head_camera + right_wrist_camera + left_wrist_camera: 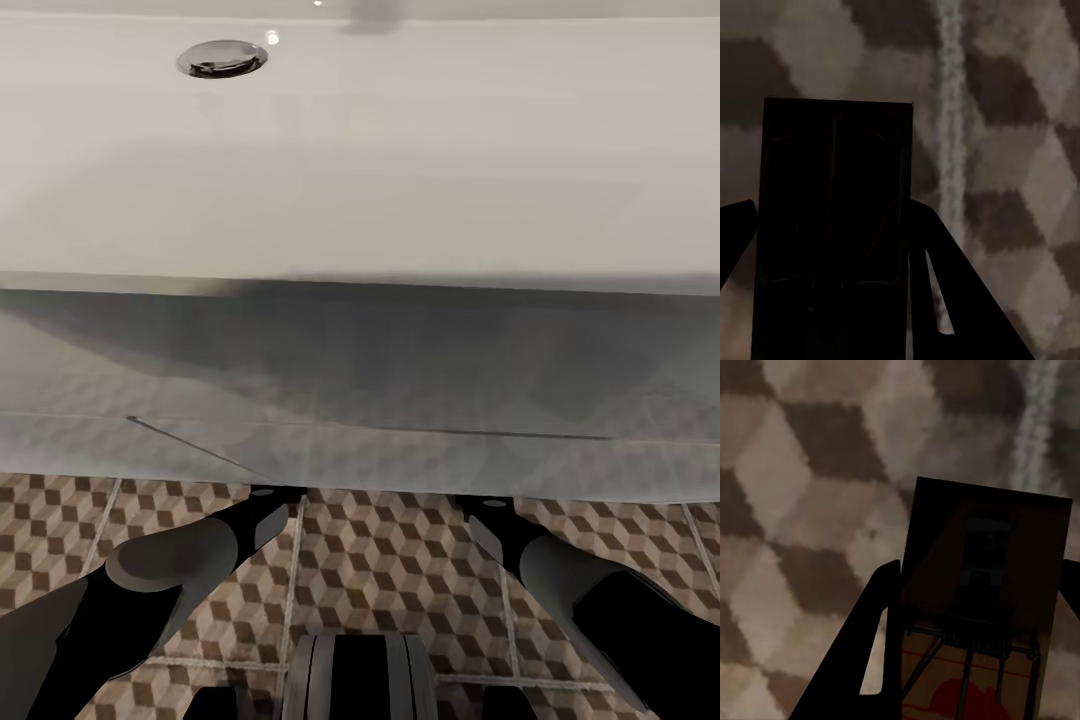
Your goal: Take the four mousetraps from the cabinet in the bathroom and place them on the bathroom floor. Make sure all four end up on the same floor surface, and ensure that at least two of them are either under or directly next to the same bathroom sink.
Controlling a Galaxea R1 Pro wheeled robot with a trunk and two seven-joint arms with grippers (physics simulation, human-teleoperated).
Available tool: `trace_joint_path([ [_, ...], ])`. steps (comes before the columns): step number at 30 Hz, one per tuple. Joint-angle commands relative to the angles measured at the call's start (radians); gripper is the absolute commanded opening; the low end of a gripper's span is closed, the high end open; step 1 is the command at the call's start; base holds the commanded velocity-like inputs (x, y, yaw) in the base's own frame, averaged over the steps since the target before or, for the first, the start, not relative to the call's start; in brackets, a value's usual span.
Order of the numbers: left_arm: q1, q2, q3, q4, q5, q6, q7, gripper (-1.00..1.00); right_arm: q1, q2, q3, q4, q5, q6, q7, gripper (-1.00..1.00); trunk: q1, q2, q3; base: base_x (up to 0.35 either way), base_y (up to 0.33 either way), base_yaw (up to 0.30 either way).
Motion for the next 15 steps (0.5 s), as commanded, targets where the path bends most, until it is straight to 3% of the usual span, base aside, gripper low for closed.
trace_joint_path([
  [1, -0.001, 0.000, -0.008, -0.003, 0.007, -0.004, 0.008, -1.00, 0.000, -0.001, 0.009, -0.002, -0.011, 0.000, -0.004, -1.00, 0.000, 0.000, -0.002, 0.000, 0.000, 0.000],
  [15, -0.001, 0.000, -0.008, -0.005, 0.007, -0.005, 0.008, -1.00, 0.000, -0.001, 0.008, -0.002, -0.011, 0.000, -0.005, -1.00, 0.000, 0.000, -0.022, 0.000, 0.000, 0.038],
])
